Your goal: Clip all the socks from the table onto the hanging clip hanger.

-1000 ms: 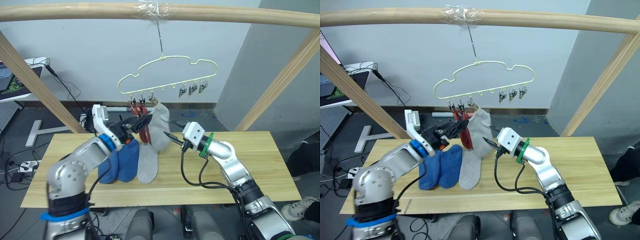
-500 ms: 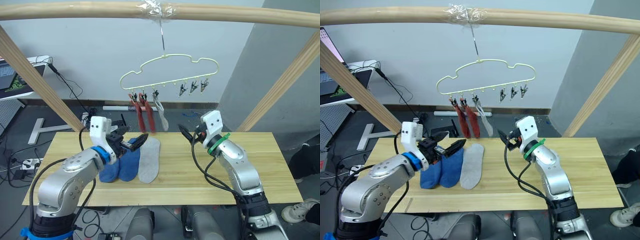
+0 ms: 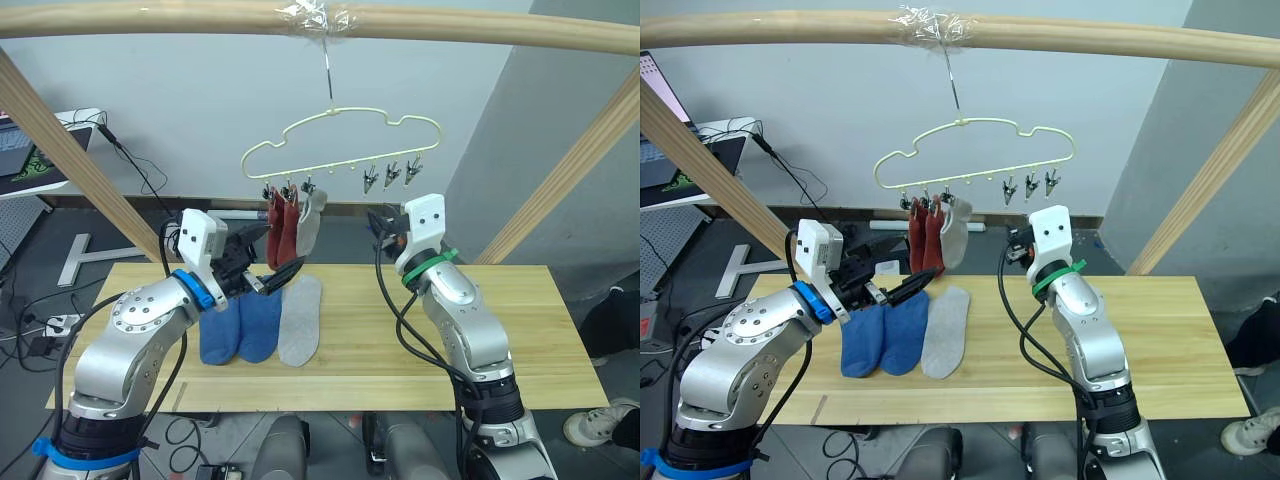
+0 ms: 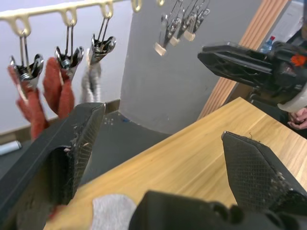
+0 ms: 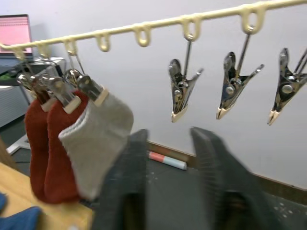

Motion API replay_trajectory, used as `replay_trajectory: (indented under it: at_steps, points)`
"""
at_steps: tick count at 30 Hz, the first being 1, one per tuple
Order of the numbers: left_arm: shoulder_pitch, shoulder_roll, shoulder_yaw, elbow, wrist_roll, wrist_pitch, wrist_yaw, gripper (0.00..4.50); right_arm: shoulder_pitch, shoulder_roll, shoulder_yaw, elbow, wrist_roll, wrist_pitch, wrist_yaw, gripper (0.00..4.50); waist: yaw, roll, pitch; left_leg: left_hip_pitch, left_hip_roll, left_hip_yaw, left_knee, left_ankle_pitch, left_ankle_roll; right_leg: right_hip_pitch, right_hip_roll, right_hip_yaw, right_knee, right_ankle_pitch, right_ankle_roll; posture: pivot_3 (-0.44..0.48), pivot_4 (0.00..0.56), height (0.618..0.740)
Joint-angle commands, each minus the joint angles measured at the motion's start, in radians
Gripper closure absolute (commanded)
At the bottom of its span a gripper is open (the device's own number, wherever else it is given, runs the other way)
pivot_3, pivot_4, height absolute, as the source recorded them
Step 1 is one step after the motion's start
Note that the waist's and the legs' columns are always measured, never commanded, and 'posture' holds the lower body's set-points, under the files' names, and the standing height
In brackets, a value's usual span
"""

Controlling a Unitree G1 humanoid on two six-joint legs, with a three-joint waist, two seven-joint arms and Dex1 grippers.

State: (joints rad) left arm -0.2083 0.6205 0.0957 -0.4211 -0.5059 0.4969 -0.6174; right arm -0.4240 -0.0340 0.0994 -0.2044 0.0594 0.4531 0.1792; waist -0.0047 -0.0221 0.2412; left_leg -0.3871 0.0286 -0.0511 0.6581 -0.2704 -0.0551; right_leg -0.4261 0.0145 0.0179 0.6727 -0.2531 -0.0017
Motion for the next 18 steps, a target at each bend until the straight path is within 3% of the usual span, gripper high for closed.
replay_trajectory:
  at_steps: [1,11,17,18]
  points:
    - [-0.009,-0.008,0.006,-0.020,0.005,-0.020,-0.007,0.00,-0.051,0.005,-0.010,0.016,-0.002,-0.029,-0.011,3.63,-0.002,0.000,0.000,0.000,0.000,0.000,0.000,0.000,0.000,0.000,0.000,0.000,0.000,0.000,0.000,0.062,0.223,0.740]
    - [-0.010,-0.020,0.013,-0.049,0.002,-0.016,-0.002,0.00,-0.126,0.018,-0.023,0.115,0.009,-0.060,-0.025,3.63,-0.002,0.000,0.000,0.000,0.000,0.000,0.000,0.000,0.000,0.000,0.000,0.000,0.000,0.000,0.000,0.075,0.229,0.740]
    - [-0.007,-0.024,0.019,-0.061,-0.002,-0.014,0.007,0.00,-0.152,0.035,-0.032,0.145,0.007,-0.063,-0.042,1.77,-0.001,0.000,0.001,-0.001,0.000,-0.001,0.000,0.000,0.000,0.000,0.000,0.000,0.000,0.000,0.000,0.082,0.232,0.740]
    - [-0.007,-0.025,0.019,-0.062,-0.002,-0.015,0.007,0.00,-0.157,0.037,-0.033,0.150,0.006,-0.063,-0.044,1.77,-0.001,0.000,0.001,0.000,0.000,-0.001,0.000,0.000,0.000,0.000,0.000,-0.001,0.000,0.000,0.000,0.082,0.232,0.740]
